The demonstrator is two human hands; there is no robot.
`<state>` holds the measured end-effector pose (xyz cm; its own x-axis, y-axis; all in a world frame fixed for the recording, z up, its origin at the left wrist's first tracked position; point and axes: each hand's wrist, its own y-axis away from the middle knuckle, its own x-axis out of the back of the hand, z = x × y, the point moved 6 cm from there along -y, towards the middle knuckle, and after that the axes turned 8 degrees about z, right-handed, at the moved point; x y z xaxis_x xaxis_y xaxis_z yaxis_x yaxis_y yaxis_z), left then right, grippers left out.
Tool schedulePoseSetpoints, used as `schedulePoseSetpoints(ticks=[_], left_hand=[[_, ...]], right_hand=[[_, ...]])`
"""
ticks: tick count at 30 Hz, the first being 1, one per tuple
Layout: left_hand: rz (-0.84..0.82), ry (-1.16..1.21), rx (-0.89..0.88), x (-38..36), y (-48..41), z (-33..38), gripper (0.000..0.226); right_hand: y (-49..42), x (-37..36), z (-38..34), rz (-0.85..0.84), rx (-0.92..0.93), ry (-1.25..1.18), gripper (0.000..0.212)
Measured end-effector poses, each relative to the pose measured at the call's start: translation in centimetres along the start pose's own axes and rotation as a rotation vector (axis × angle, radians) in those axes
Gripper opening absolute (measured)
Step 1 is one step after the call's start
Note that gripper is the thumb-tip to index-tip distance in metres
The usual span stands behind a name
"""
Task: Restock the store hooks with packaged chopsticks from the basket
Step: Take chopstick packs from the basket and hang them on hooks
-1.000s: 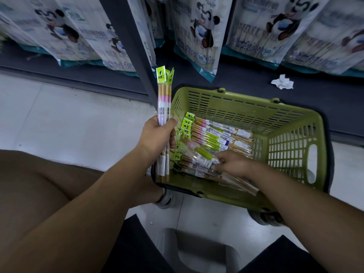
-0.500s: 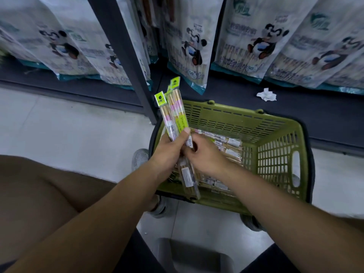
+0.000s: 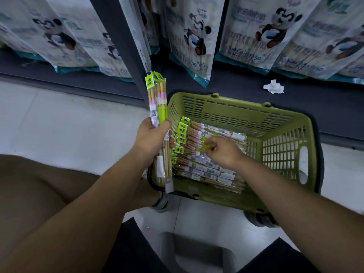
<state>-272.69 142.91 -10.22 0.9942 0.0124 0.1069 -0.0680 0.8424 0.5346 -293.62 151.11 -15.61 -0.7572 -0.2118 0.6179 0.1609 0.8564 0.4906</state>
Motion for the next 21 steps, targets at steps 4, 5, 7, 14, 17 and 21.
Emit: schedulePoseSetpoints(ticks=[4,5,7,14,17,21], left_hand=[[-0.064,-0.01,0.016,0.3,-0.1,0.0,0.01],[-0.072,-0.022,0.006,0.2,-0.1,-0.1,0.01],[-0.084,-0.037,-0.014,0.0,0.0,-0.2,0.01],[-0.08,-0.046,-0.035,0.1,-0.2,-0.3,0.012],[-0.074,-0.026,-0.036,0.1,-0.4,-0.3,0.012],[-0.078,-0.029,-0.037,0.0,-0.5,-0.3,0.014]], right_hand=[[-0.1,-3.2,5.6,-0.151,-0.05,0.299,0.056],[-0.1,-3.9,6.2,-0.158,-0.034,0.355,0.062],[-0.2,-4.7,6.4,-0.08,0.031,0.44,0.069],[-1.5,-5.6,5.5,0.057,0.106,0.633,0.057],[-2.1,-5.7,5.3,0.034,0.054,0.657,0.054],[-2.2,-5.7,5.3,0.033,0.019,0.634,0.053]])
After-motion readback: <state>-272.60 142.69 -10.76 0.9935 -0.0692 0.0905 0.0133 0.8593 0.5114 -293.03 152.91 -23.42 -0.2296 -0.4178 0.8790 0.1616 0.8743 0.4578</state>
